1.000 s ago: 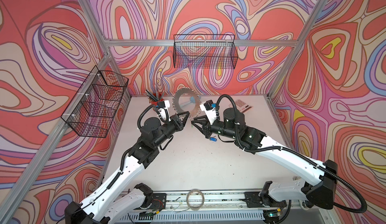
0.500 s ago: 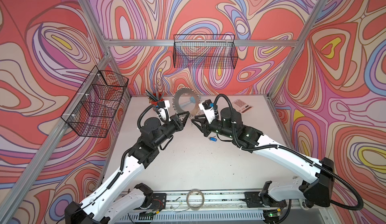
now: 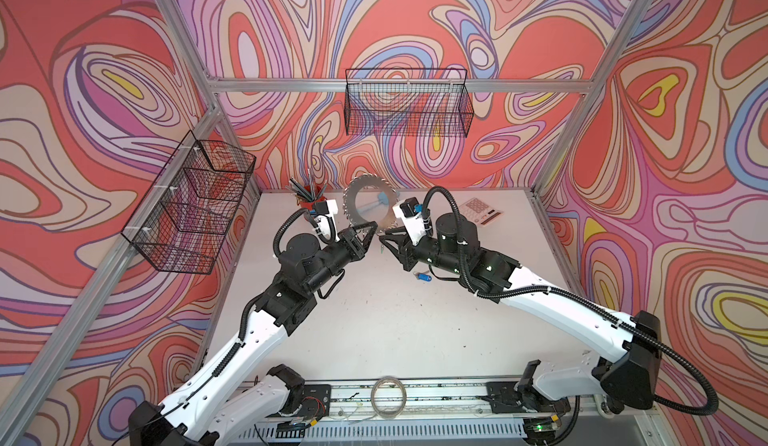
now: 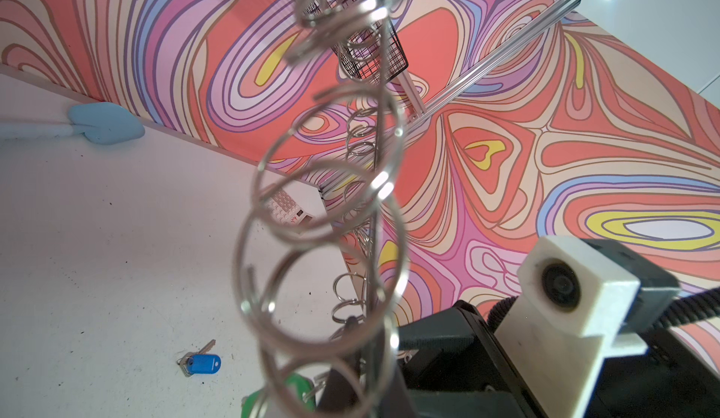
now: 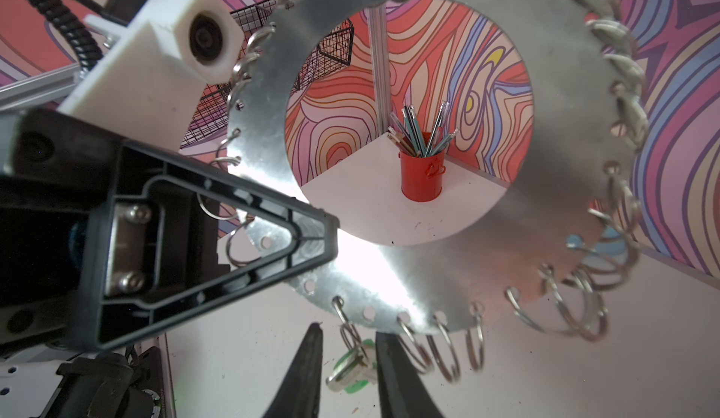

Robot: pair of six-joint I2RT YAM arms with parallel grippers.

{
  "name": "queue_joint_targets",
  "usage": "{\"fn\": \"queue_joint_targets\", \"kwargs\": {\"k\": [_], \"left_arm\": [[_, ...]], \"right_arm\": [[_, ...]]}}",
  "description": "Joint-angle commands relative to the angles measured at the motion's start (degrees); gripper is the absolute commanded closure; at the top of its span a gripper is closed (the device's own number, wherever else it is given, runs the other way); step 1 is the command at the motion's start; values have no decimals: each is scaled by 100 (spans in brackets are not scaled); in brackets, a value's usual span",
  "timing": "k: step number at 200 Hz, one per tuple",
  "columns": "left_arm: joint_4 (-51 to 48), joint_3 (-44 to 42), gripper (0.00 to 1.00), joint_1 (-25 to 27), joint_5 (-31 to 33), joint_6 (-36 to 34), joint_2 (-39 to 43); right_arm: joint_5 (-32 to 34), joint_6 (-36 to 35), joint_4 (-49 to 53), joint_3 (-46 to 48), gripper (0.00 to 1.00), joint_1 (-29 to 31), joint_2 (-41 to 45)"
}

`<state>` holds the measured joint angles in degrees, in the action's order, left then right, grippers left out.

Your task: Put the keys on the keyring

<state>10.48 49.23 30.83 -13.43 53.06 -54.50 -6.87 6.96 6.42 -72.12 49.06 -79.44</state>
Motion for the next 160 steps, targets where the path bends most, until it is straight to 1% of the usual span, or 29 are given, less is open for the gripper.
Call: {"fn": "queue_joint_targets", "kwargs": {"k": [1, 61, 89, 160], "left_arm": [[253, 157, 100, 46, -98, 47, 67], [218, 122, 100, 46, -99, 29, 68], [209, 105, 100, 50, -114, 20, 41], [235, 104, 100, 46, -218, 29, -4]], "right_arm": [[-124, -29, -221, -215, 77, -10, -97], [-165, 22, -275, -277, 87, -16, -125], [-139, 90, -207, -341, 87, -11, -87], [282, 261, 132, -560, 85, -17, -157]]}}
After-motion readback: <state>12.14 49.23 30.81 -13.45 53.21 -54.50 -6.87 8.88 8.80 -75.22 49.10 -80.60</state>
